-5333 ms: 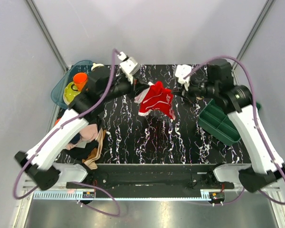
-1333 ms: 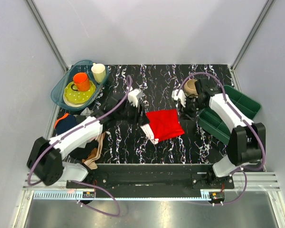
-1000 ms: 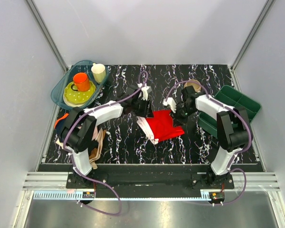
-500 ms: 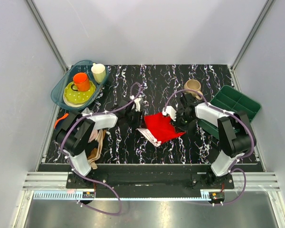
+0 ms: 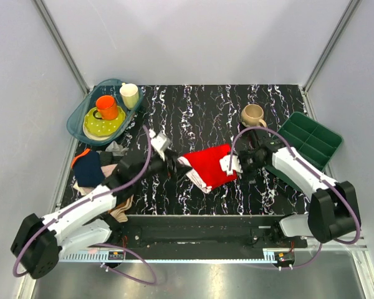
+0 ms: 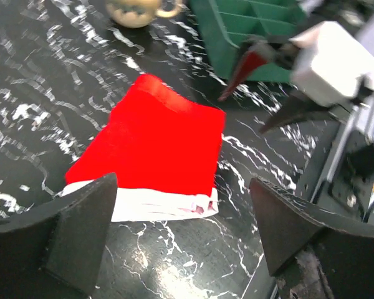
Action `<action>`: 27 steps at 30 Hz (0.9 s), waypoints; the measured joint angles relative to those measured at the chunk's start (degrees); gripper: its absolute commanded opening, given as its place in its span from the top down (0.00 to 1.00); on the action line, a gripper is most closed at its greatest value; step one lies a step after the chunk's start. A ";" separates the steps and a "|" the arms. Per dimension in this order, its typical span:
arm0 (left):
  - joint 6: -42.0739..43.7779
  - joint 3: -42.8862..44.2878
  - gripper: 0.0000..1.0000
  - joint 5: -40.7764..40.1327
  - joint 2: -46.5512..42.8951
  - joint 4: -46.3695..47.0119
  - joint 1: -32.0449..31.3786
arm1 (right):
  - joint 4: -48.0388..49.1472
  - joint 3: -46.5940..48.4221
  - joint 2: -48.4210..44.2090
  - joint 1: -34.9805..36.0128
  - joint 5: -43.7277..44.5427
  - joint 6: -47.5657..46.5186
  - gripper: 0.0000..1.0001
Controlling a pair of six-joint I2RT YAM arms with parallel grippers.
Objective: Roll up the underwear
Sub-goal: Fold the underwear at the center of the board.
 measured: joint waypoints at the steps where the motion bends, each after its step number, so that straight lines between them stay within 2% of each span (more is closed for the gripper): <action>1: 0.72 -1.46 0.12 0.00 -1.07 1.18 -1.62 | 0.00 -1.27 0.17 0.00 0.13 -2.34 0.22; 4: 6.75 -4.76 0.16 0.79 -1.27 4.35 -5.44 | 0.22 -3.10 5.25 0.00 1.11 -8.13 0.25; 10: 17.46 -4.79 0.17 0.44 8.39 4.11 -10.73 | 5.64 -3.13 11.19 0.00 2.40 -12.13 0.34; 14: 22.23 -4.79 0.17 -0.87 10.95 4.17 -13.62 | 8.96 -3.72 13.35 0.15 3.78 -13.40 0.47; 15: 23.37 -4.79 0.17 -1.31 11.41 4.22 -14.38 | 9.09 -3.91 13.86 0.22 3.78 -13.49 0.55; 17: 25.51 -4.79 0.17 -2.19 12.66 4.42 -15.89 | 9.66 -4.09 13.81 0.33 3.96 -13.42 0.65; 18: 26.67 -4.79 0.17 -2.86 13.40 4.52 -16.87 | 9.92 -4.28 13.81 0.37 3.87 -13.35 0.74; 22: 29.97 -4.79 0.17 -5.14 16.63 5.49 -20.70 | 10.21 -5.70 12.68 0.79 3.61 -12.41 0.81; 27: 32.65 -4.81 0.17 -7.50 20.76 8.50 -24.02 | 7.67 -10.60 6.10 0.92 2.27 -10.91 0.83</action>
